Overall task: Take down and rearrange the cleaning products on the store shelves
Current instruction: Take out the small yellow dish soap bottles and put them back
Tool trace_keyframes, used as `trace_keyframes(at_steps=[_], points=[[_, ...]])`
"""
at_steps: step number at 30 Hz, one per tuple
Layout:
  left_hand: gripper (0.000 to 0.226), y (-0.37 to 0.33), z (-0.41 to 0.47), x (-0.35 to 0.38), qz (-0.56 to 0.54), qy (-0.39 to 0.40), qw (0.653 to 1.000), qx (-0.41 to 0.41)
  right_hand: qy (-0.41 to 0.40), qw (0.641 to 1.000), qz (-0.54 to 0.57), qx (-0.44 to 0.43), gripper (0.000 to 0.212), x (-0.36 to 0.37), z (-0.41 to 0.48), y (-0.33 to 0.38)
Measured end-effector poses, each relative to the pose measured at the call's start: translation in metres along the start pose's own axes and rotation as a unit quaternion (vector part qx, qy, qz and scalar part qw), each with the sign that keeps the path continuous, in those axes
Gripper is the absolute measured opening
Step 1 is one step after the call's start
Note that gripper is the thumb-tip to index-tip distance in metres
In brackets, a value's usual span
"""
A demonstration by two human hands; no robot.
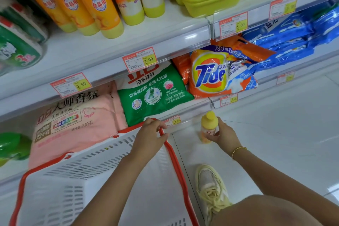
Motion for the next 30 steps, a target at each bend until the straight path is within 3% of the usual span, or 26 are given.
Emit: trace_keyframes(at_steps=[7,10,13,16,19,21,25,30], points=[[0.016,-0.009,-0.007,-0.014,-0.021,0.05,0.999,-0.006,0.084,0.994,-0.053,0.037,0.068,-0.018,-0.01,0.016],[0.011,-0.028,-0.012,-0.045,-0.074,0.005,0.997,0.023,0.138,0.977,-0.157,0.045,0.057,-0.052,-0.008,0.048],[0.011,-0.057,-0.017,-0.105,-0.134,-0.152,0.976,0.075,0.023,0.964,-0.263,0.011,0.026,-0.111,-0.005,0.112],[0.015,-0.076,-0.015,-0.172,-0.209,-0.341,0.906,0.14,-0.165,0.964,-0.158,-0.137,0.012,-0.157,-0.016,0.203],[0.036,-0.072,0.013,-0.229,-0.224,-0.452,0.854,0.124,-0.237,0.923,-0.101,-0.287,0.006,-0.167,-0.014,0.278],[0.046,-0.071,0.036,-0.254,-0.223,-0.447,0.861,0.091,-0.215,0.92,-0.122,-0.304,0.01,-0.155,0.004,0.305],[0.057,-0.101,0.068,-0.263,-0.218,-0.331,0.913,0.092,-0.205,0.914,-0.192,-0.294,0.016,-0.135,0.029,0.323],[0.059,-0.142,0.091,-0.258,-0.223,-0.337,0.91,0.094,-0.18,0.923,-0.206,-0.272,0.015,-0.137,0.031,0.326]])
Point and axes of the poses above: each hand's wrist, its own z-axis towards the middle knuckle, its own x-axis out of the palm, y = z × x, the point moved 2 cm from there along z, towards the middle knuckle, and after that the axes turned 4 degrees about -z, right-handed, at the moved point
